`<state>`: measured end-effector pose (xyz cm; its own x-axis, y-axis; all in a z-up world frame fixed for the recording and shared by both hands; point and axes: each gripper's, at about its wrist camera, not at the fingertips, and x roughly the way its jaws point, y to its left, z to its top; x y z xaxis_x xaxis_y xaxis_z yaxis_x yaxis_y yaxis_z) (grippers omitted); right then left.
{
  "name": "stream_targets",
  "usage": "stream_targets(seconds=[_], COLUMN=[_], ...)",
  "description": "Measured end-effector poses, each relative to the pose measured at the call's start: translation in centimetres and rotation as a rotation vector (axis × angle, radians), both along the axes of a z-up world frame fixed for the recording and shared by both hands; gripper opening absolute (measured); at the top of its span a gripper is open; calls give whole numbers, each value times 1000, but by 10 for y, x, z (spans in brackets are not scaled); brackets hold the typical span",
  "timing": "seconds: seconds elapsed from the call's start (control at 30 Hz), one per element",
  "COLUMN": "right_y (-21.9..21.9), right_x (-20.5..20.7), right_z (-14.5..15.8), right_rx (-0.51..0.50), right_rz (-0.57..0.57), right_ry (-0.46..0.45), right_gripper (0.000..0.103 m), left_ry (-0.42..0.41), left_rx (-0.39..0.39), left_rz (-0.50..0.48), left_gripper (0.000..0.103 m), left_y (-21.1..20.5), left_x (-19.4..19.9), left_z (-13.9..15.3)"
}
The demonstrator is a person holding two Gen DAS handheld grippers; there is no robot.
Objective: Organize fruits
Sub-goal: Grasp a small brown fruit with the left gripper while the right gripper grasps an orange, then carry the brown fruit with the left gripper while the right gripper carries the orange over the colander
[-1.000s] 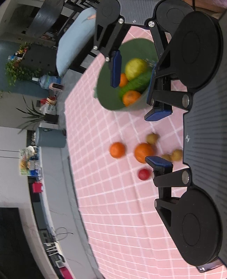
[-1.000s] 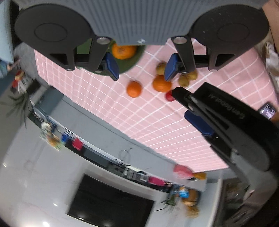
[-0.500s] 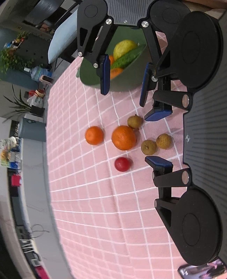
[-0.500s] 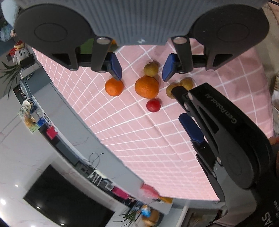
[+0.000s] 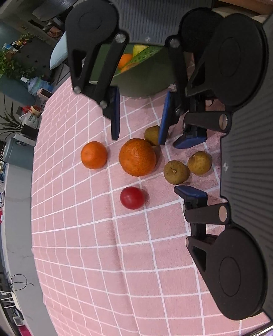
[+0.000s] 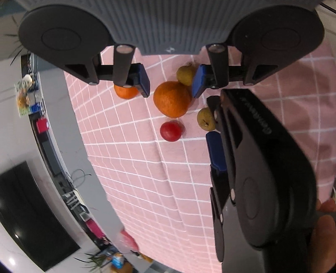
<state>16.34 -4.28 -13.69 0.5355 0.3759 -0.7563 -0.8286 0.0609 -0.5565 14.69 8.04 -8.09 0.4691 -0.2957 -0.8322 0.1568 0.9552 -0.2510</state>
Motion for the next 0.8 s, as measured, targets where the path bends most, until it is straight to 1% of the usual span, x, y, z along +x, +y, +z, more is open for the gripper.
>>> stream_targets(seconds=[0.13, 0.23, 0.37, 0.53, 0.8], right_y=[7, 10, 13, 14, 15], right_x=[3, 3, 1, 2, 2], right_z=[-3, -7, -11, -14, -12], right_rx=[-23, -48, -67, -78, -45], right_rz=[26, 46, 55, 33, -15], right_ry=[2, -16, -32, -46, -24], right_gripper=[39, 39, 39, 39, 36], left_ry=[12, 5, -1, -18, -28], left_rx=[-3, 1, -9, -23, -32], left_rz=[3, 6, 19, 50, 118], left_gripper=[36, 30, 28, 28, 28], left_y=[-1, -3, -4, 1, 11], left_x=[4, 7, 9, 7, 3], left_z=[-3, -3, -4, 0, 11])
